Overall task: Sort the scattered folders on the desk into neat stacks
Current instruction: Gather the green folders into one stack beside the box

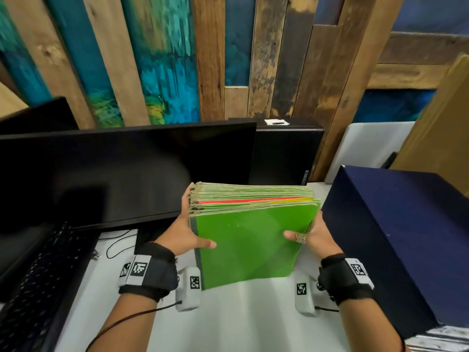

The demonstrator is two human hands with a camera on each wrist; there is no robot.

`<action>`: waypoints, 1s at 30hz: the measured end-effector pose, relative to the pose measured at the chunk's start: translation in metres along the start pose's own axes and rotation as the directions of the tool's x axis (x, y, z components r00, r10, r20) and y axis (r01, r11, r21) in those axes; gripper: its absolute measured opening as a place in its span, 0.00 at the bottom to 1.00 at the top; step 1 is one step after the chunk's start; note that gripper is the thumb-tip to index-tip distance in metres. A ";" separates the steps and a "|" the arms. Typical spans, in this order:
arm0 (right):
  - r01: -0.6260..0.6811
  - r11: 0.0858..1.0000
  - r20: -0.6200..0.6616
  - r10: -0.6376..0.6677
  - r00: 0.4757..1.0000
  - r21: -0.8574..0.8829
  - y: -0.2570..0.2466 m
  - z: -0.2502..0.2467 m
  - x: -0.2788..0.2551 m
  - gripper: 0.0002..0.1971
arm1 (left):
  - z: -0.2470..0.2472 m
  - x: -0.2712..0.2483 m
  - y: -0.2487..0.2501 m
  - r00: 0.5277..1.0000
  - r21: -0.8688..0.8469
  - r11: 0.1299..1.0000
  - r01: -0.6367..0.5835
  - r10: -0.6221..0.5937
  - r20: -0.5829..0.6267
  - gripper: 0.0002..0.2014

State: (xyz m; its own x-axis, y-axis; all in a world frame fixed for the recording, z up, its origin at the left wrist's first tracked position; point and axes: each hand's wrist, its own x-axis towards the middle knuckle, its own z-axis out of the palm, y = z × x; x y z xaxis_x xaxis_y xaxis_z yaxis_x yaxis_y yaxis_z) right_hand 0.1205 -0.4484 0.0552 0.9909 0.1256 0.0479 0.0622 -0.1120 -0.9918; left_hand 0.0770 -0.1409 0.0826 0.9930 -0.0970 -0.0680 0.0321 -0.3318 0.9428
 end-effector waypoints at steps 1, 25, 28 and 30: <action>-0.027 0.999 0.008 0.027 1.000 -0.034 0.004 0.000 -0.001 0.57 | -0.001 0.001 -0.005 0.999 0.038 0.999 0.033 -0.034 0.025 0.60; -0.466 0.883 -0.379 0.451 0.808 0.055 0.137 -0.002 -0.031 0.37 | 0.083 0.021 -0.085 0.845 0.229 0.842 0.488 -0.522 0.119 0.30; -0.549 0.836 -0.390 0.506 0.769 0.003 0.154 -0.008 -0.020 0.30 | 0.095 0.029 -0.085 0.813 0.232 0.800 0.554 -0.580 0.057 0.37; -0.588 0.807 -0.396 0.525 0.753 -0.049 0.157 -0.008 -0.009 0.30 | 0.098 0.038 -0.087 0.805 0.208 0.788 0.580 -0.594 0.008 0.39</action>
State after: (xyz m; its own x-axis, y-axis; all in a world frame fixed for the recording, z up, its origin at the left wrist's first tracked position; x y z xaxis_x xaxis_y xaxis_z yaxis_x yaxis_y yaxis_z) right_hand 0.1226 -0.4753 -0.0997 0.8265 -0.3543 -0.4376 -0.5269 -0.2131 -0.8228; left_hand 0.1008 -0.2082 -0.0338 0.7789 0.1115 -0.6172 0.5771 -0.5128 0.6356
